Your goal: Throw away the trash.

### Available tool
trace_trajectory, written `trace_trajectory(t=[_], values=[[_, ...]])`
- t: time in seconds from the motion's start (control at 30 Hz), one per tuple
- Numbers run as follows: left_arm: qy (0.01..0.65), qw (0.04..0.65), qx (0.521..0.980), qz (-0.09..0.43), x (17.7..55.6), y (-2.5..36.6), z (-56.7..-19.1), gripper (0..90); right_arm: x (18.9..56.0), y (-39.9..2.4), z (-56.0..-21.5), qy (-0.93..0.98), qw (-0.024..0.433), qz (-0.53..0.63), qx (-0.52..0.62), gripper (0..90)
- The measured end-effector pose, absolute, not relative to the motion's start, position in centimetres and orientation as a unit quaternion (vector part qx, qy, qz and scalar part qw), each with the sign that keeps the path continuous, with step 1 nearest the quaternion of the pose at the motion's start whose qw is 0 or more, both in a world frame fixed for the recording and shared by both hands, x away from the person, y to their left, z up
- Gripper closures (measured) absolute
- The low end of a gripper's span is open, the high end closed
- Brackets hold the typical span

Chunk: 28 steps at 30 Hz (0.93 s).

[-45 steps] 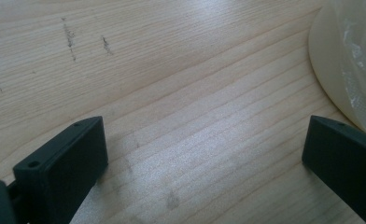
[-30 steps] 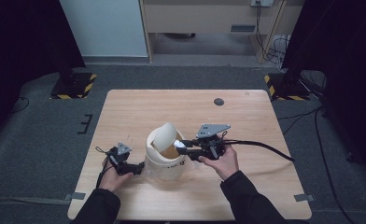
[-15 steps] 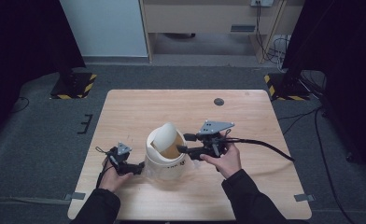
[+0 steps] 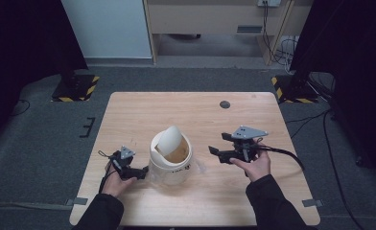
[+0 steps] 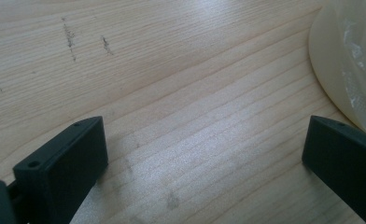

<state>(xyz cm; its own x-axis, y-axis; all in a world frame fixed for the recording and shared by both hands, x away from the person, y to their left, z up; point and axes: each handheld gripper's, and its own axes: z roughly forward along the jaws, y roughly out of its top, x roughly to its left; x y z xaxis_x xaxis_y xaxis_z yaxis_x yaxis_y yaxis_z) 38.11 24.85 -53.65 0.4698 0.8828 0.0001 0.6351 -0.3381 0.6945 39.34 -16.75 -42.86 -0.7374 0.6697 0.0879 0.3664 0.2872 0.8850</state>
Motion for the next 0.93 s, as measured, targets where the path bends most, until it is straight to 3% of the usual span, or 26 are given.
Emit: trace_trajectory(t=[0.43, 0.93], values=[[0.479, 0.321, 0.794, 0.194, 38.1, 24.8, -53.6, 0.0, 40.0, -24.2, -48.7, 0.792, 0.145, 0.405, 0.434, 20.0], [0.479, 0.322, 0.794, 0.193, 38.1, 24.8, -53.6, 0.0, 41.1, -28.2, -51.5, 0.786, 0.170, 0.331, 0.494, 16.9]])
